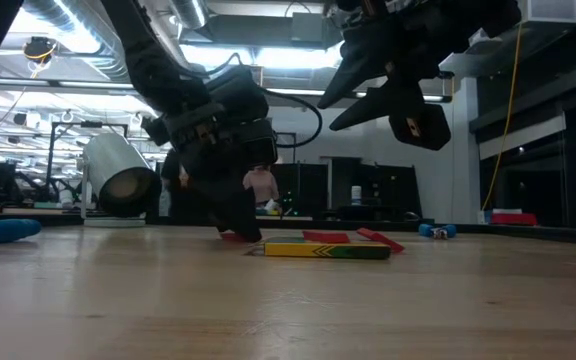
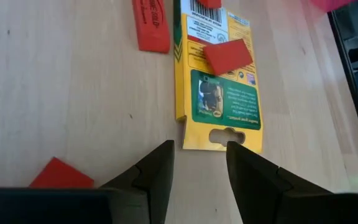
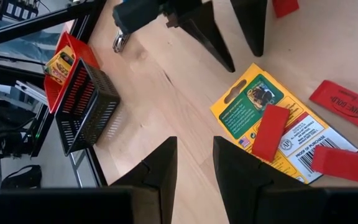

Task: Pick & Place School Supplies
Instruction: Put the yellow crayon box into the red basket

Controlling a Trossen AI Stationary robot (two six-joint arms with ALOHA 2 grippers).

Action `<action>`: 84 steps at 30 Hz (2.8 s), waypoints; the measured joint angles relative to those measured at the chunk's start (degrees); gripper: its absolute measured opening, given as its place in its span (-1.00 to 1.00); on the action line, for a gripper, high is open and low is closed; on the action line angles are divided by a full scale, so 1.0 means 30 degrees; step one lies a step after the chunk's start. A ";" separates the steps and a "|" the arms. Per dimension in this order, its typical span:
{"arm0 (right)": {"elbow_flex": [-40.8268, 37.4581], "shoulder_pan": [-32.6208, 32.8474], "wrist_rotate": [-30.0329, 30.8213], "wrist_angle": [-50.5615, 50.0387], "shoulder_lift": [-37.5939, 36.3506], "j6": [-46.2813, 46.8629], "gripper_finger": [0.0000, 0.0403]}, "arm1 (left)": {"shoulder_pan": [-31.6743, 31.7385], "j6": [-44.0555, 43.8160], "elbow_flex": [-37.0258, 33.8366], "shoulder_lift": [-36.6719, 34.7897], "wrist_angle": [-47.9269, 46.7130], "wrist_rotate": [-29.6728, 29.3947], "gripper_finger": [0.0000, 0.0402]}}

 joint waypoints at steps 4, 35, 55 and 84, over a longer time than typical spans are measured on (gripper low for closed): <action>0.0000 0.0000 0.0000 -0.0037 0.0000 -0.0048 -0.47 | -0.0369 -0.0090 0.0000 0.0000 0.0035 -0.0034 -0.28; 0.0000 0.0157 -0.0015 0.0000 0.0000 0.0082 -0.47 | -0.0853 -0.1891 0.0087 0.1384 0.3223 -0.1405 -0.29; 0.0000 0.0197 -0.0015 -0.0019 0.0000 0.0120 -0.47 | -0.1254 -0.1702 0.0087 0.1399 0.1102 -0.0454 -0.43; 0.0000 0.0197 0.0292 -0.0022 0.0000 0.0069 -0.47 | -0.1710 -0.2593 0.0051 0.1377 0.0991 0.0087 -0.99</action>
